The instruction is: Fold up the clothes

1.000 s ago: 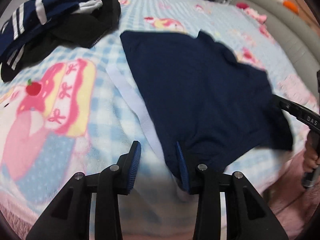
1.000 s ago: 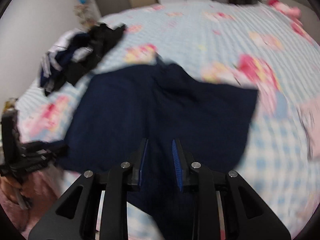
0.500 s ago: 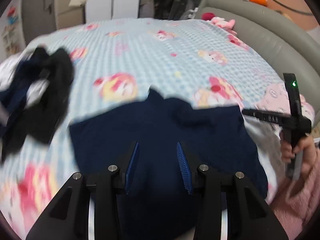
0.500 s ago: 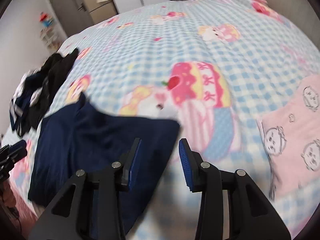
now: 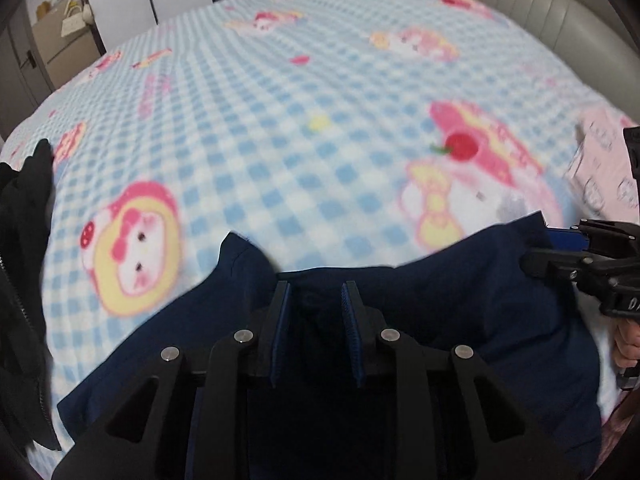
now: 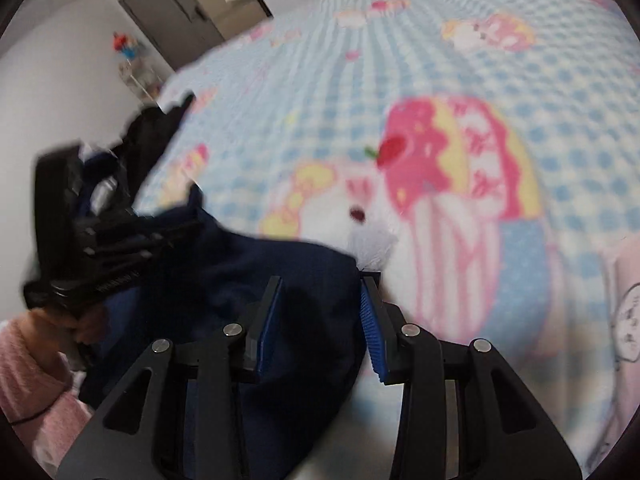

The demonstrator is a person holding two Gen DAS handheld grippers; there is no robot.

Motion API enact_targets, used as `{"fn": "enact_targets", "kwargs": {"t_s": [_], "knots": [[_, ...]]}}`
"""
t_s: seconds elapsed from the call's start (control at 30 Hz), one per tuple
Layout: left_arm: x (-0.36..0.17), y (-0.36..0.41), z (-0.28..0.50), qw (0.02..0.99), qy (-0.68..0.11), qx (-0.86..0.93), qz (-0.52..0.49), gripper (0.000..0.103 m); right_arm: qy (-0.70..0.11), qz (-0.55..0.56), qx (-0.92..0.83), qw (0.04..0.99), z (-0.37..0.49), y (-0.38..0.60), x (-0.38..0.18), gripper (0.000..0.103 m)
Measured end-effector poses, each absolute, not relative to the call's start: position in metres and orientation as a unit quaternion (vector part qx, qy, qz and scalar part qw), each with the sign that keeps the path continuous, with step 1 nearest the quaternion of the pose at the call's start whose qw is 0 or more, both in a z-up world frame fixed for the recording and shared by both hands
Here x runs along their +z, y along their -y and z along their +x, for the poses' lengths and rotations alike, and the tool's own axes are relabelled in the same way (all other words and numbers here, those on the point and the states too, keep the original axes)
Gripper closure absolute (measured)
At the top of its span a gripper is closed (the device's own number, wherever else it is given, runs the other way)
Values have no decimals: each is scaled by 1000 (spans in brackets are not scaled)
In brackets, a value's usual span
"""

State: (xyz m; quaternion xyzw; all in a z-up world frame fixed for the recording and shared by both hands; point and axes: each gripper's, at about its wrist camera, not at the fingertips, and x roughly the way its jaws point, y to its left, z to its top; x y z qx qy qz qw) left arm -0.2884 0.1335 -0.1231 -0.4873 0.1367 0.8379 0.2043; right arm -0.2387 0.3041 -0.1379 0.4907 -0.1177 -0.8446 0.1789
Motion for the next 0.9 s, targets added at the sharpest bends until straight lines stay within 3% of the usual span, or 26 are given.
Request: {"fn": "enact_targets", "kwargs": {"t_s": [0.07, 0.1, 0.13, 0.3, 0.53, 0.7, 0.73, 0.8, 0.83, 0.9], "knots": [[-129, -139, -285, 201, -157, 836, -486, 81, 106, 495, -847, 163, -238, -300, -145, 74], [-126, -140, -282, 201, -157, 840, -479, 94, 102, 493, -850, 156, -238, -299, -145, 85], [-123, -141, -280, 200, -158, 844, -473, 96, 101, 487, -854, 154, -236, -300, -142, 95], [-89, -135, -275, 191, -129, 876, -424, 98, 111, 422, -889, 143, -221, -315, -99, 98], [-97, -128, -299, 182, -82, 872, -447, 98, 128, 397, -904, 92, -219, -348, -82, 98], [-103, -123, -316, 175, -49, 868, -462, 91, 148, 466, -870, 65, -234, -365, -116, 97], [-104, -122, -319, 174, -42, 867, -465, 88, 154, 460, -872, 73, -234, -364, -114, 97], [-94, -114, -312, 172, -27, 879, -444, 64, 164, 448, -875, 88, -233, -363, -111, 93], [-86, -109, -305, 172, -18, 888, -426, 62, 169, 442, -876, 96, -233, -363, -109, 85], [-77, -99, -296, 166, -18, 899, -406, 62, 170, 430, -878, 124, -232, -356, -105, 83]]}}
